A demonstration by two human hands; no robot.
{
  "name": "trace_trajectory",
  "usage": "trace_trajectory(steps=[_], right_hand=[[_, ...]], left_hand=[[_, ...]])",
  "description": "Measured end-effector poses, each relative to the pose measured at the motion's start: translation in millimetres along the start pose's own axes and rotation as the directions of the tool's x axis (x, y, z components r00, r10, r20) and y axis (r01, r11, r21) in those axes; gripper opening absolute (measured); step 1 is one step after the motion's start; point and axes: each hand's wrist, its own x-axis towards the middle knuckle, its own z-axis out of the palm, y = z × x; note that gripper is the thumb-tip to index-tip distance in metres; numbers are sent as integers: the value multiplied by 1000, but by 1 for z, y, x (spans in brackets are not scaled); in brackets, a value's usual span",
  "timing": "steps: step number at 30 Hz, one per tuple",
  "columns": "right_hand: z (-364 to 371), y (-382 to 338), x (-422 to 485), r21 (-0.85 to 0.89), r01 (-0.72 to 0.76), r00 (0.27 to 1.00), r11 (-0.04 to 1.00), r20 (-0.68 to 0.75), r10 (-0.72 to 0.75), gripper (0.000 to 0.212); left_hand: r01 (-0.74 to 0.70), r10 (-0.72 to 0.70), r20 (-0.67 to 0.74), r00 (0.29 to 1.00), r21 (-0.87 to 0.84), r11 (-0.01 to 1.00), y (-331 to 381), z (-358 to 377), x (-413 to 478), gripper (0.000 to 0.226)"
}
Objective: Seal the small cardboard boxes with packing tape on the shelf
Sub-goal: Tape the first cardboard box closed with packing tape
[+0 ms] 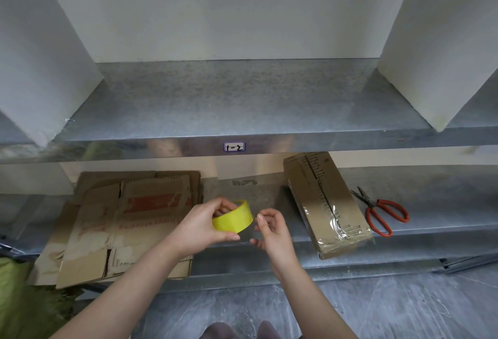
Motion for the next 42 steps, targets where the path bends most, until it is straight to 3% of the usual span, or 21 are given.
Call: trace_trajectory(steps=[7,15,18,24,29,37,42], right_hand=[[-3,-6,2,-14,-16,1000,1000,13,17,11],[0,-2,4,-266,29,998,964,61,-13,14],[-2,1,1,-232,26,995,972,104,-2,15],[-5,-3,7,-121,26,1000,992,-8,-27,9],[0,-8,8,-36,-20,999,999,25,21,11],[0,-8,4,-68,76,997,995,30,-74,10],[1,-8,7,-44,53,998,998,47,-51,6]], left_hand=[[-13,13,0,1000,-12,1000,1,0,2,57],[-7,8,-22,1000,17,1000,1,3,2,55],[-5,6,-33,999,36,999,0,0,2,55],[-18,18,6,1000,31,999,1,5,-1,56],[-26,26,1,1000,30,999,1,6,-1,56],[-34,34,5,999,53,998,3,4,-1,57],[-36,35,15,999,69,997,2,2,1,58]])
